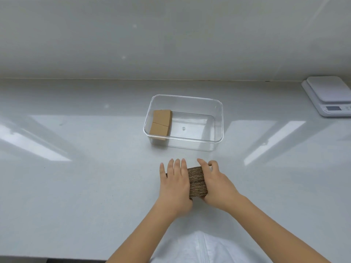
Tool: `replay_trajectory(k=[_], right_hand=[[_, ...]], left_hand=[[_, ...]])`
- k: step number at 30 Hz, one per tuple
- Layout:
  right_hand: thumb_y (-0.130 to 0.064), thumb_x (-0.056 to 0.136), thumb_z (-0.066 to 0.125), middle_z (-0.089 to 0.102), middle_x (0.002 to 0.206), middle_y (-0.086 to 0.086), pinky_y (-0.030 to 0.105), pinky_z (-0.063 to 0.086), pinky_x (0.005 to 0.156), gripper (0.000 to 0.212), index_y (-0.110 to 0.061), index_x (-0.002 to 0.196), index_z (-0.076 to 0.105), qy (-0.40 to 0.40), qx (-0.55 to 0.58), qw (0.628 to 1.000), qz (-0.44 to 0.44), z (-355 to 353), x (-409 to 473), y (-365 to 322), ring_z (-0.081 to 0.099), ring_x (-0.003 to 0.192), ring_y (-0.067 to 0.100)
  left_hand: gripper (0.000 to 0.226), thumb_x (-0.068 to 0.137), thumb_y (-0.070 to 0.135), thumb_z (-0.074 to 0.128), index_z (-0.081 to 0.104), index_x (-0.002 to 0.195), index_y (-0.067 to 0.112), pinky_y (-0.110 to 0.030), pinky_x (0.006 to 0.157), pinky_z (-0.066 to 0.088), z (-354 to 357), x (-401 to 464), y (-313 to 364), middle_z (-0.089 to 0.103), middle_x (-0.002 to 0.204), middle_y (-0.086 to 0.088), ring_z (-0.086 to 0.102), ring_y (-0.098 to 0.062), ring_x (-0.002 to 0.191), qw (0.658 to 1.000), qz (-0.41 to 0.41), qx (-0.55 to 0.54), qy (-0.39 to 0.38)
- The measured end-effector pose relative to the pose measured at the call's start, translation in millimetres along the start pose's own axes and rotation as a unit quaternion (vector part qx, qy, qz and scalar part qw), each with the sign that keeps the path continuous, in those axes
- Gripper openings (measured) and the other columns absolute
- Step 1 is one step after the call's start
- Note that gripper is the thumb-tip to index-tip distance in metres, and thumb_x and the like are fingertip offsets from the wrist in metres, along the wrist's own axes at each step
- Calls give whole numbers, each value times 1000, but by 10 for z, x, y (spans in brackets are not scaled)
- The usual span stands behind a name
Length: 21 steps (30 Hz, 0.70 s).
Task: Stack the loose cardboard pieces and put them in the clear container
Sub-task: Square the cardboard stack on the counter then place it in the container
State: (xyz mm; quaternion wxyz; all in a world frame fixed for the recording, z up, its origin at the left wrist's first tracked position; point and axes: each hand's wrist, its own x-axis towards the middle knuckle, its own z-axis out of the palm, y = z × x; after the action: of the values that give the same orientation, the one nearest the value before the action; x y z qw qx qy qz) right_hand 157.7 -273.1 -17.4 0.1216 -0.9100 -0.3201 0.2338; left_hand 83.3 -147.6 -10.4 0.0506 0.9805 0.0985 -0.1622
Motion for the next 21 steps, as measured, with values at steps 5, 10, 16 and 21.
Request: replay_trajectory(k=[5,10,16,21], right_hand=[[-42,66,72,30,136,4,35,51,72,95,-23,144,19,32,31,999,-10,-40,15,-10,61,95,29],[-45,41,86,56,126,9,49,48,86,101,-14,128,46,77,-176,981,10,-27,45,-148,57,107,34],[-46,24,85,62,83,-1,39,53,82,86,-13,97,53,115,-186,972,-85,118,177,-218,62,77,21],[-46,35,84,56,88,-1,36,45,73,75,-15,94,49,91,-181,975,-88,48,249,-194,56,80,22]], left_hand=[[99,72,45,55,4,147,3,-50,114,-12,36,89,-124,21,154,-11,13,-28,143,997,42,-19,55],[100,80,48,52,-6,145,-2,-57,115,-6,-32,128,-31,9,157,-19,4,-35,145,998,19,57,24],[95,76,45,53,4,147,4,-52,117,0,68,128,-179,17,155,-11,12,-28,143,998,46,-9,30],[70,65,50,63,43,123,17,-35,93,40,139,58,-472,51,117,2,49,-21,104,986,32,-149,71]])
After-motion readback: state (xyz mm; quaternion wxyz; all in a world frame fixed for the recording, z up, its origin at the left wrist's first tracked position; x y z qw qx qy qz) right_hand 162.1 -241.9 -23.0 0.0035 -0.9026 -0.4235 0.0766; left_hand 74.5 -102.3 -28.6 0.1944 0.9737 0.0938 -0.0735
